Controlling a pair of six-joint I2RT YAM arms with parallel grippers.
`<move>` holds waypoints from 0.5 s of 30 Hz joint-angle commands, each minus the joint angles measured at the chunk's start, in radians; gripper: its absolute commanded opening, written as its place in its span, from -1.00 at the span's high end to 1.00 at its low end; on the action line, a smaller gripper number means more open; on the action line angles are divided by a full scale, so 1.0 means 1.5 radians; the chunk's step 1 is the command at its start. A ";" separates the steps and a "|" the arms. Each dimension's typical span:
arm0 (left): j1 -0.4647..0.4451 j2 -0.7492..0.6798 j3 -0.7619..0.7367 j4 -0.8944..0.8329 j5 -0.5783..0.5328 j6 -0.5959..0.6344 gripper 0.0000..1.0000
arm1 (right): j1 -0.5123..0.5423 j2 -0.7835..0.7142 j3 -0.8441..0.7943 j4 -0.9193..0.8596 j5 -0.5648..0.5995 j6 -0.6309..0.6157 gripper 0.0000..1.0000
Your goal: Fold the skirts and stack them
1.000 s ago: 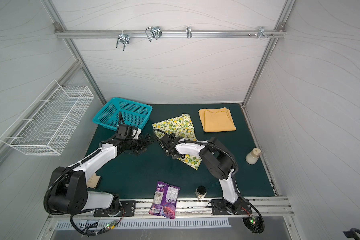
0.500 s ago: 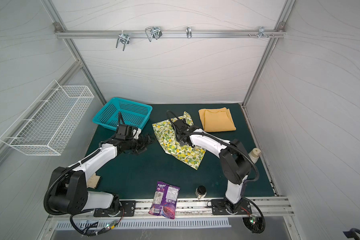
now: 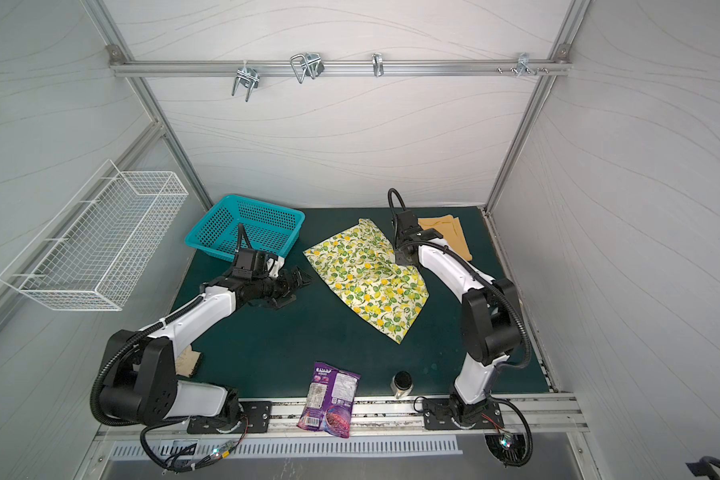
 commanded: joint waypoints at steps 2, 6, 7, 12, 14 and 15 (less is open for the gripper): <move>0.004 0.014 0.001 0.022 0.012 0.002 -0.97 | -0.033 -0.026 0.009 -0.006 -0.038 -0.004 0.90; 0.004 0.016 -0.001 0.022 0.013 0.005 -0.97 | -0.087 -0.019 0.009 0.006 -0.102 0.019 0.88; 0.003 0.018 -0.001 0.022 0.013 0.003 -0.97 | -0.104 -0.015 0.009 0.008 -0.122 0.027 0.87; 0.003 0.020 0.004 0.022 0.019 0.002 -0.97 | -0.201 0.017 0.002 0.020 -0.224 0.070 0.73; 0.003 0.018 0.003 0.020 0.019 0.002 -0.97 | -0.244 0.024 -0.010 0.036 -0.277 0.087 0.56; 0.003 0.016 0.003 0.020 0.020 0.001 -0.97 | -0.257 0.025 -0.013 0.040 -0.293 0.092 0.41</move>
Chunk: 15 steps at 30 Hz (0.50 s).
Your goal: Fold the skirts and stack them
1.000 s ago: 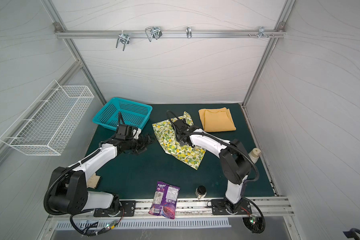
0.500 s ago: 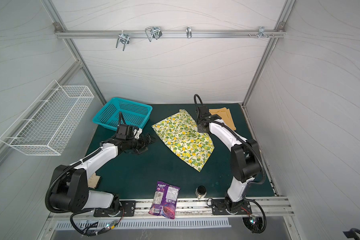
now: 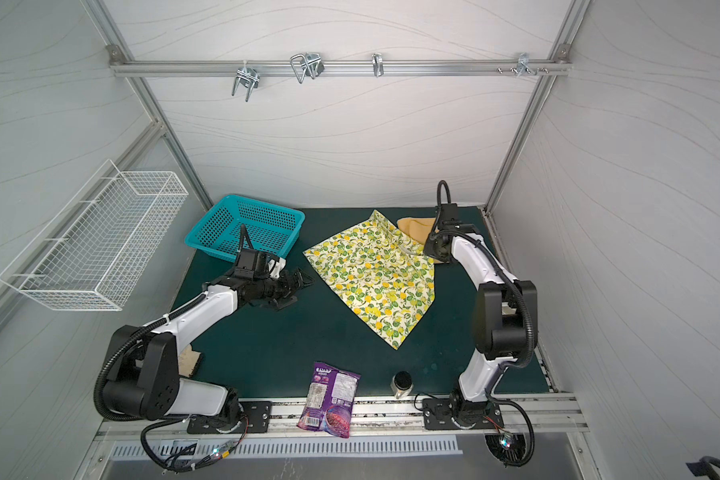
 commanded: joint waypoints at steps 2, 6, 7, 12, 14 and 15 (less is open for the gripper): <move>0.004 0.003 0.002 0.021 0.010 0.000 -0.97 | -0.046 0.002 -0.018 0.020 -0.104 0.034 0.04; 0.001 0.009 0.003 0.032 0.010 -0.007 -0.97 | -0.031 -0.065 -0.057 0.060 -0.107 0.037 -0.54; -0.002 0.011 0.006 0.035 0.010 -0.008 -0.97 | -0.020 -0.079 -0.057 0.061 -0.098 0.032 -0.82; -0.060 0.030 0.061 0.042 -0.007 -0.015 -0.98 | 0.041 -0.116 -0.059 0.043 -0.094 0.006 -0.99; -0.095 0.045 0.098 0.036 -0.032 -0.019 -0.98 | 0.064 -0.129 -0.085 0.061 -0.103 0.005 -0.99; -0.107 0.057 0.113 0.038 -0.040 -0.024 -0.98 | 0.075 -0.131 -0.098 0.069 -0.102 0.004 -0.99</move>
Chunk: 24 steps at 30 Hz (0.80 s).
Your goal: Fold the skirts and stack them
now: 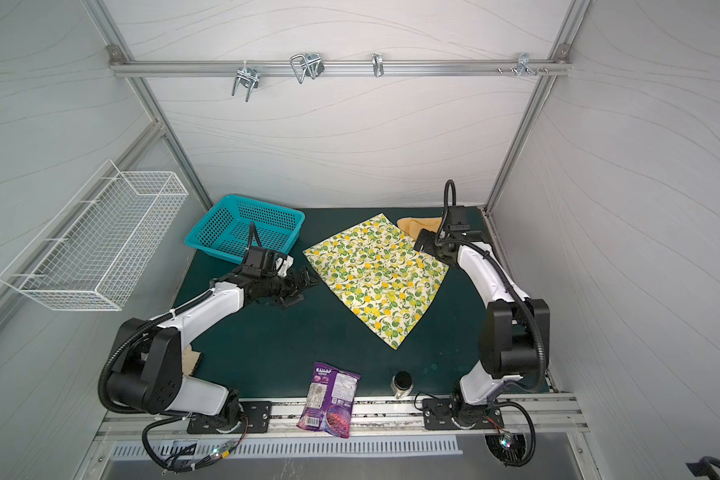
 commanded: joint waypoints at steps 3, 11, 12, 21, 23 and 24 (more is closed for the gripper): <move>-0.060 0.066 0.101 0.057 -0.024 -0.038 -0.98 | 0.044 -0.002 -0.058 0.030 -0.015 -0.017 -0.99; -0.091 0.269 0.191 0.154 0.023 -0.104 -0.98 | 0.069 0.062 -0.114 0.075 -0.036 -0.018 -0.99; -0.091 0.291 0.199 0.163 0.024 -0.114 -0.98 | 0.074 0.071 -0.118 0.075 -0.036 -0.019 -0.99; -0.090 0.366 0.226 0.099 -0.069 -0.097 -0.98 | 0.144 0.105 -0.195 0.131 -0.022 -0.011 -0.99; -0.088 0.369 0.230 0.077 -0.092 -0.091 -0.98 | 0.161 0.115 -0.208 0.143 -0.022 -0.002 -0.99; -0.087 0.374 0.235 0.064 -0.104 -0.087 -0.98 | 0.173 0.118 -0.217 0.152 -0.022 0.002 -0.98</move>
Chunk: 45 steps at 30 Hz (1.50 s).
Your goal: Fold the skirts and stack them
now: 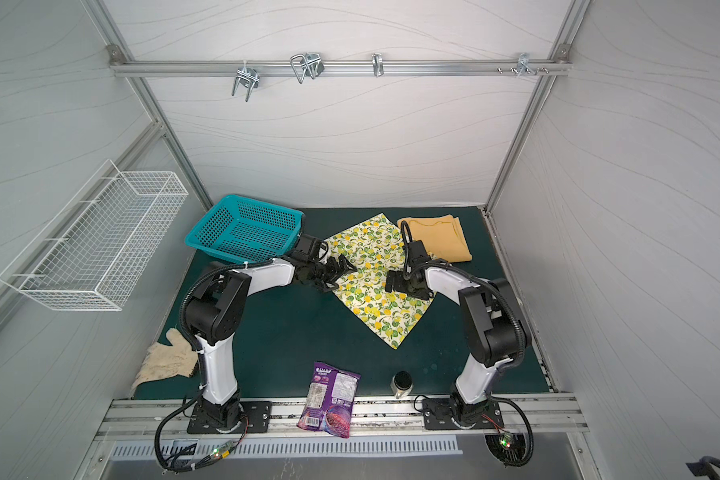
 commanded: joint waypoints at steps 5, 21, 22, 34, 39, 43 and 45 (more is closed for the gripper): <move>0.019 0.058 0.058 -0.144 -0.121 0.037 -0.98 | 0.093 0.023 -0.047 0.048 0.004 0.045 -0.98; 0.092 0.128 0.204 -0.260 -0.137 0.115 -0.98 | 0.343 0.142 0.093 0.042 0.035 0.144 -0.98; 0.092 0.128 0.213 -0.260 -0.134 0.122 -0.98 | 0.357 0.150 0.110 0.037 0.038 0.148 -0.99; 0.087 -0.059 0.142 -0.184 -0.109 0.142 -0.98 | 0.401 0.035 0.231 -0.035 0.090 0.088 -0.98; 0.079 -0.171 0.085 -0.168 -0.072 0.119 -0.98 | 0.329 -0.074 0.191 -0.081 0.097 0.040 -0.99; 0.049 -0.242 0.027 -0.174 -0.070 0.113 -0.98 | 0.229 -0.134 0.136 -0.088 0.063 0.021 -0.99; 0.025 -0.263 -0.010 -0.158 -0.062 0.098 -0.98 | 0.179 -0.162 0.104 -0.080 0.052 0.013 -0.99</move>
